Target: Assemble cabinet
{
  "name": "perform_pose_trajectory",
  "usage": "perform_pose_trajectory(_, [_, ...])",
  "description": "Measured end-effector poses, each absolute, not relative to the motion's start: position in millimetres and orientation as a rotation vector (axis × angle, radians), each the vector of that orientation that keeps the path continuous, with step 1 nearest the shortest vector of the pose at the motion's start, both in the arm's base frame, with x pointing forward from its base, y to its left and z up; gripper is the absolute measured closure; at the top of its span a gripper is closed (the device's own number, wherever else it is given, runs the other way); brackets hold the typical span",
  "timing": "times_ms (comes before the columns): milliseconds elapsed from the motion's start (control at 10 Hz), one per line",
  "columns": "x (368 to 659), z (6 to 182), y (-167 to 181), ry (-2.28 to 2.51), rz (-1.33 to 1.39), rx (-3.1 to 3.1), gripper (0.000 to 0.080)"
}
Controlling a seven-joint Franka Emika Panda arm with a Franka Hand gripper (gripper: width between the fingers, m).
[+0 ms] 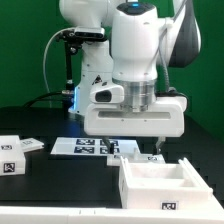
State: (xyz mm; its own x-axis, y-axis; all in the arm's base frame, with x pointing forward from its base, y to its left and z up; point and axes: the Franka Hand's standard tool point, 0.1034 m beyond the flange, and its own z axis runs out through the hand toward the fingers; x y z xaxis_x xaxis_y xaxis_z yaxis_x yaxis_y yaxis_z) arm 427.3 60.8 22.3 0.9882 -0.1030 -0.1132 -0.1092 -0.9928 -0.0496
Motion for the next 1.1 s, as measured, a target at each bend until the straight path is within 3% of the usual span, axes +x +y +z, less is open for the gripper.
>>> perform_pose_trajectory(600, [412, 11.2, 81, 0.168, 0.181, -3.096, 0.0003])
perform_pose_trajectory(700, [412, 11.2, 81, 0.171, 0.181, -3.096, 0.0117])
perform_pose_trajectory(800, [412, 11.1, 81, 0.170, 0.181, -3.096, 0.0117])
perform_pose_trajectory(1000, [412, 11.1, 81, 0.170, 0.181, -3.096, 0.0437])
perform_pose_trajectory(1100, [412, 11.1, 81, 0.170, 0.181, -3.096, 0.0437])
